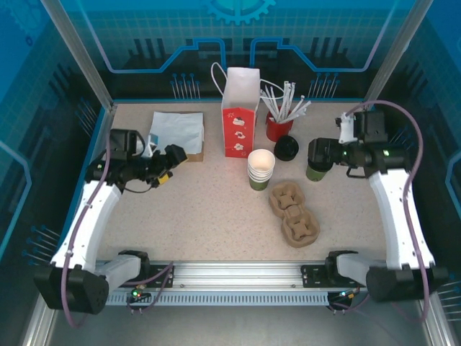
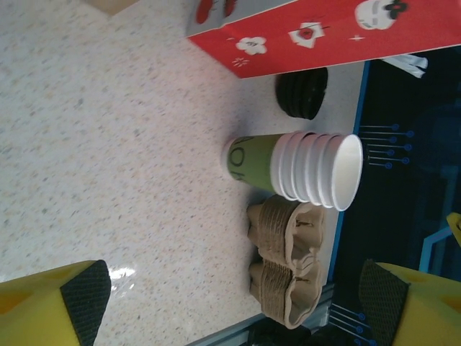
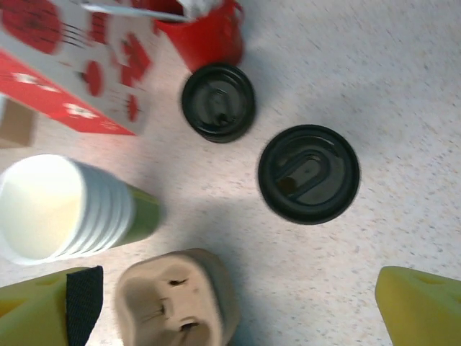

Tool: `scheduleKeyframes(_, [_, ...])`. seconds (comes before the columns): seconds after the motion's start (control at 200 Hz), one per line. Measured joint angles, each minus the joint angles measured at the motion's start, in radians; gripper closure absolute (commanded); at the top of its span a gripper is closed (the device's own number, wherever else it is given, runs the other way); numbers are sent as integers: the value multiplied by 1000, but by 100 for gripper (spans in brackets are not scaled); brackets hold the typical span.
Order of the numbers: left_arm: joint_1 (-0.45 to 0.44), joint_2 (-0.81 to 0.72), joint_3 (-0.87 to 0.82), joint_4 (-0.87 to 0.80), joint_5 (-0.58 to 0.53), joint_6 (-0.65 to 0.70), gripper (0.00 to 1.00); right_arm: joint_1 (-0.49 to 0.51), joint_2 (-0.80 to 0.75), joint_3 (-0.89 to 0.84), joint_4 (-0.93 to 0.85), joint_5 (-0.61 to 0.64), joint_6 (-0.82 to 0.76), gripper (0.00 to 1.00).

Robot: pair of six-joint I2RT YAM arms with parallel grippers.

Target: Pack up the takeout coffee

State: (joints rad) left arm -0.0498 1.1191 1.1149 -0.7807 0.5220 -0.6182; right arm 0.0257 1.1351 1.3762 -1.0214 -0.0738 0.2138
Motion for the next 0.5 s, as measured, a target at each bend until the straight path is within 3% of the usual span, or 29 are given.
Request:
scheduleKeyframes(0.25, [-118,201,277,0,-143,24,11,3,-228,-167,9,-172,76,5])
scheduleKeyframes(0.5, [-221,519,686,-27,-283,67,12,7,-292,-252,1,-186,127,5])
